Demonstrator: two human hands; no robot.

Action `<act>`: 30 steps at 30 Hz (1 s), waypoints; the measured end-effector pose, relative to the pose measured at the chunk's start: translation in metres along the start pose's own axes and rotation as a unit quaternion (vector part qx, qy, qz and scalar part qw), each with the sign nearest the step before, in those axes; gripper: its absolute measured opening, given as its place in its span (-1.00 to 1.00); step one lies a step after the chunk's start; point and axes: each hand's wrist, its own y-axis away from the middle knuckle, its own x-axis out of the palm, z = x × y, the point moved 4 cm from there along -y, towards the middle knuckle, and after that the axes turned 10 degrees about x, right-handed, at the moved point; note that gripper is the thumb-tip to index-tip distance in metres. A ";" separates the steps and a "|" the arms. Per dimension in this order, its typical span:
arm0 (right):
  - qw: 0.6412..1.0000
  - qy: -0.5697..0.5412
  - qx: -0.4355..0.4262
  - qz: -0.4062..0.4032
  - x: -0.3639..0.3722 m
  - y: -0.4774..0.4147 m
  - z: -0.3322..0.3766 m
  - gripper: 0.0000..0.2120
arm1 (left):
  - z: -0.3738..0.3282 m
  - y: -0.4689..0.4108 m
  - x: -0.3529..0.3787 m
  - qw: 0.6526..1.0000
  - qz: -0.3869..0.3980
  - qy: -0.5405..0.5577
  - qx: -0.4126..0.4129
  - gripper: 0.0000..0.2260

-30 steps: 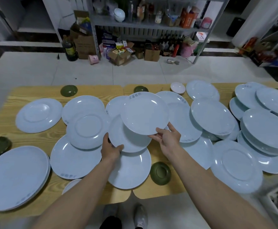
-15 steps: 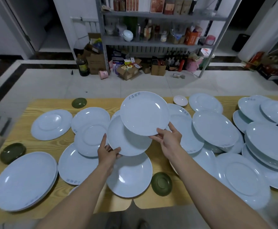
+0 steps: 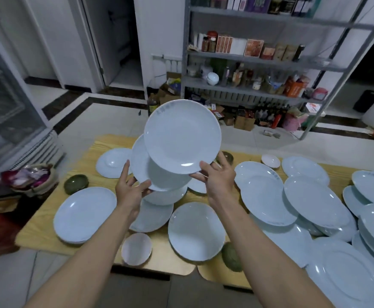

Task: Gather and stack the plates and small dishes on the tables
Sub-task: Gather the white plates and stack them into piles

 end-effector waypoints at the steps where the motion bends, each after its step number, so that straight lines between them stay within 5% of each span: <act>1: 1.000 -0.003 0.002 0.004 0.011 0.005 -0.006 -0.31 | -0.007 0.000 -0.012 1.000 -0.005 0.002 0.003 -0.17; 11: 0.999 -0.003 0.033 0.001 0.121 0.046 -0.111 -0.31 | -0.046 -0.026 -0.175 1.000 -0.019 0.010 0.008 -0.21; 18: 0.996 -0.011 0.085 -0.037 0.161 0.063 -0.191 -0.30 | -0.028 -0.030 -0.273 0.997 -0.039 0.000 -0.068 -0.17; 30: 0.989 0.008 0.104 -0.104 0.156 0.063 -0.235 -0.30 | 0.031 -0.038 -0.325 0.986 -0.038 -0.059 -0.154 -0.20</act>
